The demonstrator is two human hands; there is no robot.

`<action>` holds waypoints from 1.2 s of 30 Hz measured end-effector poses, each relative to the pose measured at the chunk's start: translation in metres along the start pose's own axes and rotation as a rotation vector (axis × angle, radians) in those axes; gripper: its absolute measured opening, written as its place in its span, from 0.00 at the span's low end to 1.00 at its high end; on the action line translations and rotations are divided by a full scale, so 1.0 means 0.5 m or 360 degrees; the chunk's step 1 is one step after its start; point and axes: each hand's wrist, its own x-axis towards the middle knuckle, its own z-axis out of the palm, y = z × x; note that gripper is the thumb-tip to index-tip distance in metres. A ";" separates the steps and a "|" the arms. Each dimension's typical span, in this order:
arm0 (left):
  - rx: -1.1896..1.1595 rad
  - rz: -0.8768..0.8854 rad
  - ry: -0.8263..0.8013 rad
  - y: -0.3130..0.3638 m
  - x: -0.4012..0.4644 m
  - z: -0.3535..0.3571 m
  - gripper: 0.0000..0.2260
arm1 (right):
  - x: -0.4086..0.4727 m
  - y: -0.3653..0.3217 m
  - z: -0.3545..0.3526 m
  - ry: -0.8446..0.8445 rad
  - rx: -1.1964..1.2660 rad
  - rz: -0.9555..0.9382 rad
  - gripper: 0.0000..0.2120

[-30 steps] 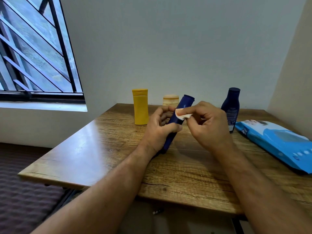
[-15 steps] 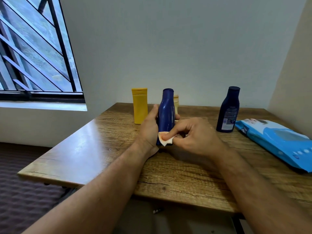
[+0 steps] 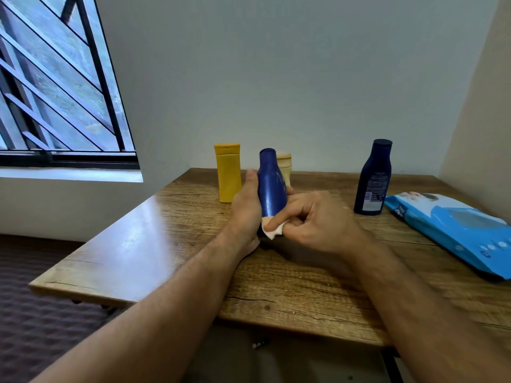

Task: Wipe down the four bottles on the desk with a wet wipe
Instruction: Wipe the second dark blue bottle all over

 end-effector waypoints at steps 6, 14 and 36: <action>-0.0177 -0.0079 -0.0153 -0.002 -0.004 0.002 0.28 | 0.010 0.008 0.000 0.0382 -0.0003 0.0020 0.10; -0.0300 -0.0123 -0.0249 0.008 -0.016 0.001 0.28 | -0.001 -0.001 0.004 -0.0053 -0.0007 0.0074 0.13; -0.0042 -0.0024 -0.0335 0.002 -0.022 0.007 0.23 | 0.016 0.020 -0.001 0.0786 0.0047 -0.0046 0.11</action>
